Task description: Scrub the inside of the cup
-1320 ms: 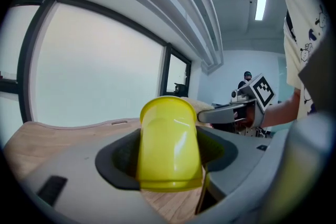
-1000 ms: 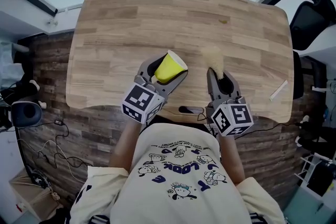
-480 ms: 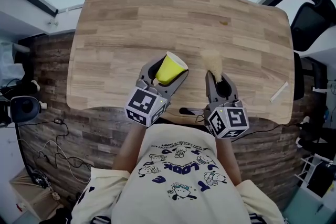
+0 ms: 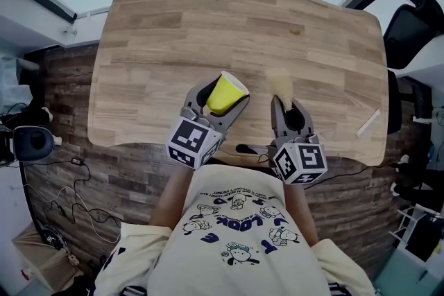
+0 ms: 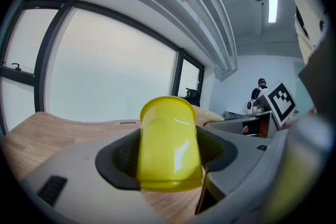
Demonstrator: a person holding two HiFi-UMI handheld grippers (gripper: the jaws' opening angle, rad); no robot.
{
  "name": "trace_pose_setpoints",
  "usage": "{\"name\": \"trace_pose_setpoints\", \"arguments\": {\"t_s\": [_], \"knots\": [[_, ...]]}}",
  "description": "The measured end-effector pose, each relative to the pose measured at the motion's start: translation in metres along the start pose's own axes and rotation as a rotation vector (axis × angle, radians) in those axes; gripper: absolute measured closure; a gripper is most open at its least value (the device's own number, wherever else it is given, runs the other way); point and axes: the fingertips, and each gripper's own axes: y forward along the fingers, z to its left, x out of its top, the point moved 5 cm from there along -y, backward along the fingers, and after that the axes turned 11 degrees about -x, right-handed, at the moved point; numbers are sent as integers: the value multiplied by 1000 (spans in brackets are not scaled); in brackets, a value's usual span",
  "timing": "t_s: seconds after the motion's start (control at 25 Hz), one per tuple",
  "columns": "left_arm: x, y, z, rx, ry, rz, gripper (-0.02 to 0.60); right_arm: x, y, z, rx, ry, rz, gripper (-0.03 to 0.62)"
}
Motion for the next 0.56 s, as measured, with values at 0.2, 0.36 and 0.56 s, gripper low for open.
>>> {"name": "trace_pose_setpoints", "arguments": {"t_s": [0.2,0.36,0.56], "knots": [[1,4,-2,-7,6,-1,256,-1,-2,-4,-12,1,1,514],[1,8,-3,-11,6,1,256,-1,-3,-7,-21,-1,0,514],[1,9,-4,-15,10,10,256,0,-4,-9,-27,1,1,514]]}}
